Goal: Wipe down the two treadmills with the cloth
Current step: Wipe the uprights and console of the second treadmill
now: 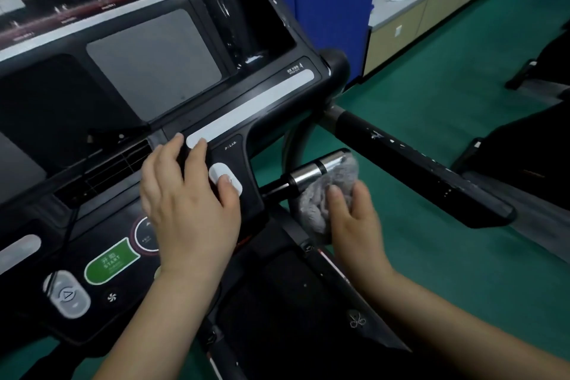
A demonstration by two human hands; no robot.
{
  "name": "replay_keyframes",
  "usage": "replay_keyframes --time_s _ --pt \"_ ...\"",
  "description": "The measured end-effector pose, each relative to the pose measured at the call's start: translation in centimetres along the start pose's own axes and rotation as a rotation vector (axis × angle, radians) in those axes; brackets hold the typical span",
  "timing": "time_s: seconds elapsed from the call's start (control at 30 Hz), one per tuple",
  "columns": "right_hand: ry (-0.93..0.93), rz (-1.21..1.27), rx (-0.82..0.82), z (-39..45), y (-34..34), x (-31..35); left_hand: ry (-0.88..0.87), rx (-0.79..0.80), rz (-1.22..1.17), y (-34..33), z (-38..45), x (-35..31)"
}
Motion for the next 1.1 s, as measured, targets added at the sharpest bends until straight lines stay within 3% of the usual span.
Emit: replay_keyframes --time_s 0.13,0.3,0.43,0.53,0.73,0.93,1.1 --pt "0.377 -0.115 0.000 3.7 -0.2 5.8 0.000 -0.037 -0.017 -0.4 1.6 -1.4" --pt "0.574 -0.104 0.107 9.3 -4.5 12.8 -0.003 -0.061 0.026 -2.2 5.5 -2.6" --pt "0.990 -0.437 0.122 12.7 -10.9 15.4 -0.001 -0.058 0.127 -3.6 6.9 -2.8" --pt "1.168 -0.615 0.246 11.9 -15.3 14.9 0.017 -0.093 0.181 -3.9 7.2 -3.1" --pt "1.276 -0.542 0.501 11.3 -14.7 14.7 0.107 -0.126 0.241 -4.5 7.9 -3.4" --pt "1.231 -0.471 0.325 16.2 -12.9 14.9 0.113 -0.136 0.290 -4.6 7.8 -3.7" --pt "1.382 -0.180 0.492 12.1 -11.4 12.5 0.124 -0.139 0.291 -4.5 7.6 -3.9"
Point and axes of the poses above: each hand's wrist, its own z-axis towards the middle knuckle, its own y-axis out of the back of the hand, x = y × z, the point moved 6 cm from there along z, towards the middle knuckle, and after that the axes turned 15 degrees about -x, right-handed, at the moved point
